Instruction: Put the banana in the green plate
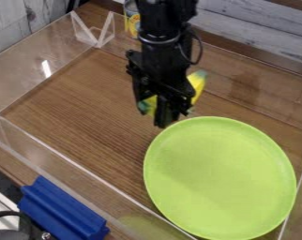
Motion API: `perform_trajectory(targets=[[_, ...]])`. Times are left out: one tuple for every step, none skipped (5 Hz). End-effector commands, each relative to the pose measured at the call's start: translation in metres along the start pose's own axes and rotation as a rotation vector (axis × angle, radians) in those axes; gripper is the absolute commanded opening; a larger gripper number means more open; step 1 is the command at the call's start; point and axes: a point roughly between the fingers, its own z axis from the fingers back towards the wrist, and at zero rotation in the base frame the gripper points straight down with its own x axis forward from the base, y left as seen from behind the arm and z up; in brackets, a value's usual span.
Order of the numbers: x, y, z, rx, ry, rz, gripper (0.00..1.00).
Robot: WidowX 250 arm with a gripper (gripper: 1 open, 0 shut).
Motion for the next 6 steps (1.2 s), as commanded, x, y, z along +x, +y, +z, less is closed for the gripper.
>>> perform_trajectory(targets=[[-0.003,-0.016,0.012,0.012,-0.044,-0.007,0.00],[-0.008,-0.037,0.010,0.009,-0.049,-0.020,0.00],[-0.009,-0.059,0.002,0.014,-0.061,-0.028,0.00],[-0.012,-0.072,-0.010,0.018,-0.072,-0.036,0.00],[-0.013,-0.078,-0.022,0.021,-0.078,-0.029,0.00],[-0.013,-0.082,-0.039,0.021,-0.077,-0.027,0.00]])
